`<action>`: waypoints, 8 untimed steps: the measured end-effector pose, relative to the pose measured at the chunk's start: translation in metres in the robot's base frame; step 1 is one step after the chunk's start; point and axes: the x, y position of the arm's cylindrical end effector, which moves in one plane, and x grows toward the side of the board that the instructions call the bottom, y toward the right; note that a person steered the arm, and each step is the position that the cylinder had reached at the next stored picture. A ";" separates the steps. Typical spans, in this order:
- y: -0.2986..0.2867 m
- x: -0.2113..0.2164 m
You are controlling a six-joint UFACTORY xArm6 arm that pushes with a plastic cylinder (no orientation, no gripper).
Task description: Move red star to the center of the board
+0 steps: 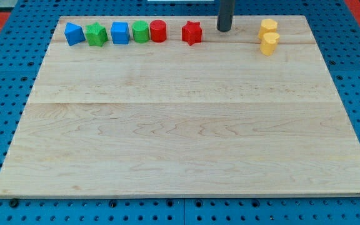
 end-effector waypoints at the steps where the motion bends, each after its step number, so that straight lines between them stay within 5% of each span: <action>1: -0.026 -0.022; 2: -0.070 -0.011; 8: -0.094 0.043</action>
